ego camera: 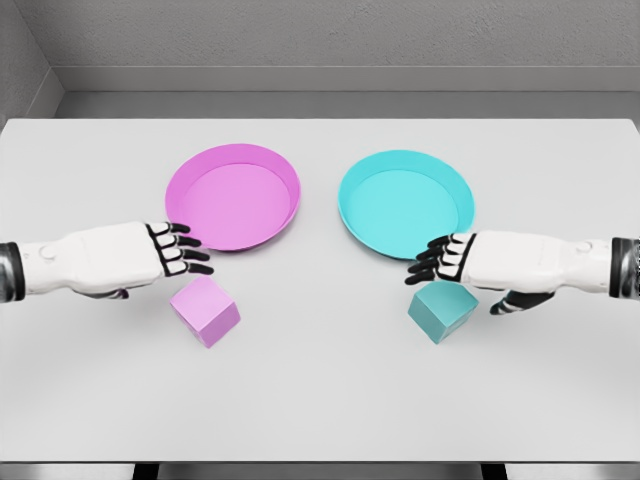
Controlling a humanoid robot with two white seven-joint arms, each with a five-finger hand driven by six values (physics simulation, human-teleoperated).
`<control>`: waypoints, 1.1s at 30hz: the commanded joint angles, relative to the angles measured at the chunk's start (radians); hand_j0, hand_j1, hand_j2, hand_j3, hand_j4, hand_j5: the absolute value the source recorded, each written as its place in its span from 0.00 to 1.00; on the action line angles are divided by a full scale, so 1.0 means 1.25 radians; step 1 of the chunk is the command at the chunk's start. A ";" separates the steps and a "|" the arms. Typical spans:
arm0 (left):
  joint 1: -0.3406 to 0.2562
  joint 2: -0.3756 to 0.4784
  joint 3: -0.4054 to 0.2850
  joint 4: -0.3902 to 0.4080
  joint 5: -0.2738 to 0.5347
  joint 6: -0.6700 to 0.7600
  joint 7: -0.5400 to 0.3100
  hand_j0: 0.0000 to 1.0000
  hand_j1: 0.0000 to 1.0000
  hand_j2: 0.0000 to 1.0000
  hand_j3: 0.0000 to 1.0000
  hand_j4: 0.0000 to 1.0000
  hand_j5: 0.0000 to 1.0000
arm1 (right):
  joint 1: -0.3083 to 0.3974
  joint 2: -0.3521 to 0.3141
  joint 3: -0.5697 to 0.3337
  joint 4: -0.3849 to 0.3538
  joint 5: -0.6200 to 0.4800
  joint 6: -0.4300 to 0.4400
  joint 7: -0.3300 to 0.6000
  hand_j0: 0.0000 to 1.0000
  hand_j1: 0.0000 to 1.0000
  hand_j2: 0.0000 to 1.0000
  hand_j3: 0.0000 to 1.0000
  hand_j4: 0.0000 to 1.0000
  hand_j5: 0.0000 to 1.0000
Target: Place the blocks in the corresponding plates according to their colors
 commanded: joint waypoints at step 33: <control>0.002 -0.081 -0.053 0.007 0.044 0.001 0.002 1.00 1.00 1.00 1.00 1.00 1.00 | 0.001 0.123 0.048 0.073 0.082 0.002 0.022 1.00 1.00 1.00 1.00 1.00 1.00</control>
